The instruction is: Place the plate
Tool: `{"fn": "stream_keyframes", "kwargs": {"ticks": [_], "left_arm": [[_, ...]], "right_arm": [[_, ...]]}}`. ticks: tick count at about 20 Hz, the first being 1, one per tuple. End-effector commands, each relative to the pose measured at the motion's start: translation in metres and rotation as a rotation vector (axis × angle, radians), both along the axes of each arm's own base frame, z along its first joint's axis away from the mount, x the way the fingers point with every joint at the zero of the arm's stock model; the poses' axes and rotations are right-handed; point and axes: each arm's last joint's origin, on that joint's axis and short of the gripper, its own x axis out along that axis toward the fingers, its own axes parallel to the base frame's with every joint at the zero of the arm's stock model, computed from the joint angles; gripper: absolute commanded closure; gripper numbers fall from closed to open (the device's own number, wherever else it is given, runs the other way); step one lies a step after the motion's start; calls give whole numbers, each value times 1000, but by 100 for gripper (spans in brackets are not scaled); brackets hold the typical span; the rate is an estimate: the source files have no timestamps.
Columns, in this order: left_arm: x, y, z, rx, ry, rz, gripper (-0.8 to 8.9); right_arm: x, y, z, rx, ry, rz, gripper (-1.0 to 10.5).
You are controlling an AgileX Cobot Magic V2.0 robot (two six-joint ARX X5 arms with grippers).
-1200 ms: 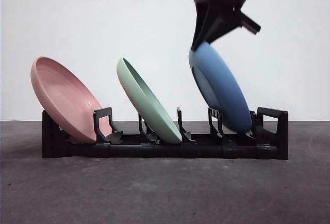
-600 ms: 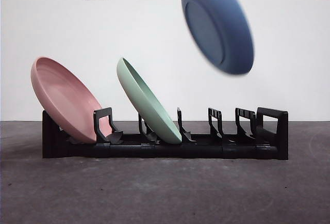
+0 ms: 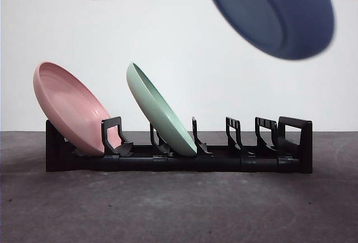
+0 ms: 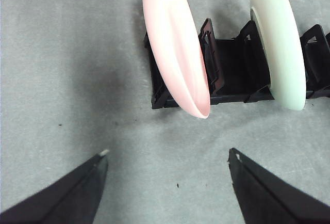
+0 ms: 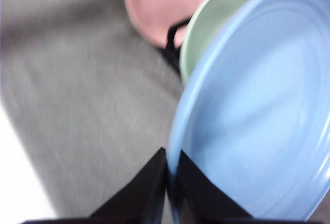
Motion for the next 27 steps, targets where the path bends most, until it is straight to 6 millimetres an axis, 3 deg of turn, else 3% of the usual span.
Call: {"fn": "stream_keyframes", "kwargs": {"ticks": [1,5,12,17,23,27], "left_arm": [[1,0,6,-4,-22,-4,439],[1,0,6,-4,-21,-4,439],[1,0,6,-4,-21,-4,439],[1,0,6,-4,-21,-4,439],[1,0,6,-4,-22,-4,439],[1,0,6,-3,-23,-4,439]], "right_arm": [[-27,14,-18,-85,-25,100,938],[-57,42,-57,-245,-12,233,938],[-55,94,-117,-496,58,350,937],[-41,112,-136,-511,30,368,937],[-11,121,-162,-571,54,343,937],[-2,125,-171,-555,84,349,937]]}}
